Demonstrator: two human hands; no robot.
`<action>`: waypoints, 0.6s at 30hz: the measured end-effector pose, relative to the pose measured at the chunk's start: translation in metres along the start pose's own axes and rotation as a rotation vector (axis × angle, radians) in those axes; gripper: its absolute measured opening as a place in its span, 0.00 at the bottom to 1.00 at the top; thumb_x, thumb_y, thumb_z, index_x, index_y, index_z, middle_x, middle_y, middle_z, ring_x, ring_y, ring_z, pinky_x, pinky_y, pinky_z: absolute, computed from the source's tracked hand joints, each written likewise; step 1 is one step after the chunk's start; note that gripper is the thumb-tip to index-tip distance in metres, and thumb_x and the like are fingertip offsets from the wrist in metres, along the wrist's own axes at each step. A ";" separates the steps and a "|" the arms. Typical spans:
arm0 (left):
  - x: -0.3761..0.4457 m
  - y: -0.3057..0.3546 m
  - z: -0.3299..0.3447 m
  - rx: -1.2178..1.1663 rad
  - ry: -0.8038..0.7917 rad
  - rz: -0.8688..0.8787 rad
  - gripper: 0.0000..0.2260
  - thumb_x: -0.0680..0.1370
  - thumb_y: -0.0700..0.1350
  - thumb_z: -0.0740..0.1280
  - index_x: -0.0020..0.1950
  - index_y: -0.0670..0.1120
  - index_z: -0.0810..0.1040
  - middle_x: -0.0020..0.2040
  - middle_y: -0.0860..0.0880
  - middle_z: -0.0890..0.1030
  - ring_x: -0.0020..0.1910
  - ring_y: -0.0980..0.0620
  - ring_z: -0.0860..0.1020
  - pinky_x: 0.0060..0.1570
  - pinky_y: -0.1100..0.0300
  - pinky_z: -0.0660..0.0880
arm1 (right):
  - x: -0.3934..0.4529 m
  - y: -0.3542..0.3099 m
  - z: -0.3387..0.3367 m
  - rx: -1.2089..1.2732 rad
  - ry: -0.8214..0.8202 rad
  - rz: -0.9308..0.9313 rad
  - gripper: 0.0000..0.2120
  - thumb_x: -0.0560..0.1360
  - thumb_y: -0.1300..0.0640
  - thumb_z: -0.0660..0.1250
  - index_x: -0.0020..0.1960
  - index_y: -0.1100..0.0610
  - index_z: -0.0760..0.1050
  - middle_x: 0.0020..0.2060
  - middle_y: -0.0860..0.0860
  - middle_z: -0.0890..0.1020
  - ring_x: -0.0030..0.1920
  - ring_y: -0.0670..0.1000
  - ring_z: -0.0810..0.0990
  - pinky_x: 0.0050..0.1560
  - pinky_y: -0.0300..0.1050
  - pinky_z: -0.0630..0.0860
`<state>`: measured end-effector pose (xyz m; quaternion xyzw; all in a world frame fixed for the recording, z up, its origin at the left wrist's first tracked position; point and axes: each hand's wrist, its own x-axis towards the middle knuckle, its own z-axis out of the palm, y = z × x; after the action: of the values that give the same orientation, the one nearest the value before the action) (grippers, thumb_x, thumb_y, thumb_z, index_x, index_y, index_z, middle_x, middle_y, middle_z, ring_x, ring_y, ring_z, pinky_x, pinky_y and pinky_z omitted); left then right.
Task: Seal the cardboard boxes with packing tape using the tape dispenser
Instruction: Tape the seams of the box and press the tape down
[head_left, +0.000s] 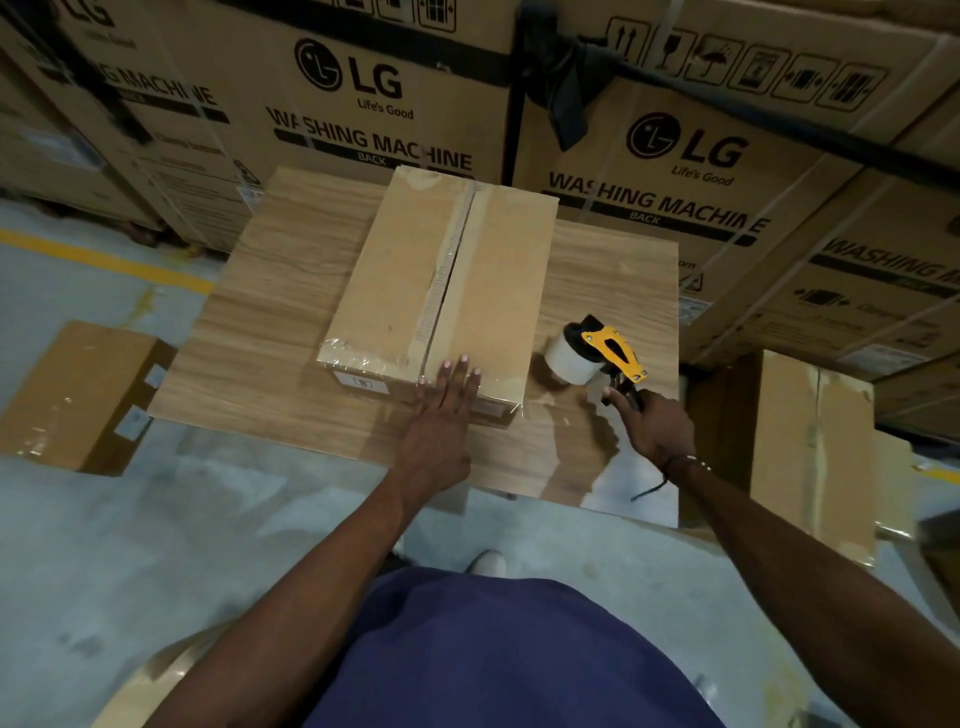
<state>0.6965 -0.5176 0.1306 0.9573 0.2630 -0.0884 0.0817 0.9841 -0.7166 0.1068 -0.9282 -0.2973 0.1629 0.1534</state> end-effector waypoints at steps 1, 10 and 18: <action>0.000 0.000 -0.001 -0.008 0.001 -0.002 0.57 0.67 0.49 0.73 0.83 0.45 0.36 0.83 0.43 0.35 0.83 0.42 0.39 0.80 0.39 0.52 | 0.000 -0.002 0.009 -0.008 0.017 0.029 0.32 0.77 0.24 0.55 0.42 0.51 0.78 0.34 0.54 0.81 0.35 0.58 0.78 0.33 0.49 0.73; 0.002 -0.001 -0.008 -0.026 -0.057 0.009 0.55 0.69 0.46 0.72 0.83 0.46 0.35 0.83 0.46 0.33 0.83 0.44 0.37 0.80 0.40 0.52 | -0.003 0.007 0.057 0.164 -0.140 0.182 0.28 0.70 0.38 0.72 0.50 0.64 0.72 0.47 0.65 0.80 0.49 0.67 0.79 0.41 0.50 0.66; 0.011 -0.005 -0.013 -0.108 0.053 0.007 0.34 0.81 0.56 0.63 0.84 0.47 0.56 0.84 0.45 0.53 0.83 0.44 0.54 0.78 0.41 0.58 | -0.039 -0.088 0.028 0.527 0.270 -0.140 0.09 0.82 0.59 0.65 0.61 0.57 0.78 0.54 0.52 0.85 0.50 0.54 0.83 0.48 0.45 0.75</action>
<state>0.7045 -0.5055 0.1402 0.9543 0.2662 -0.0482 0.1266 0.8987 -0.6665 0.1236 -0.8470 -0.2847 0.0986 0.4379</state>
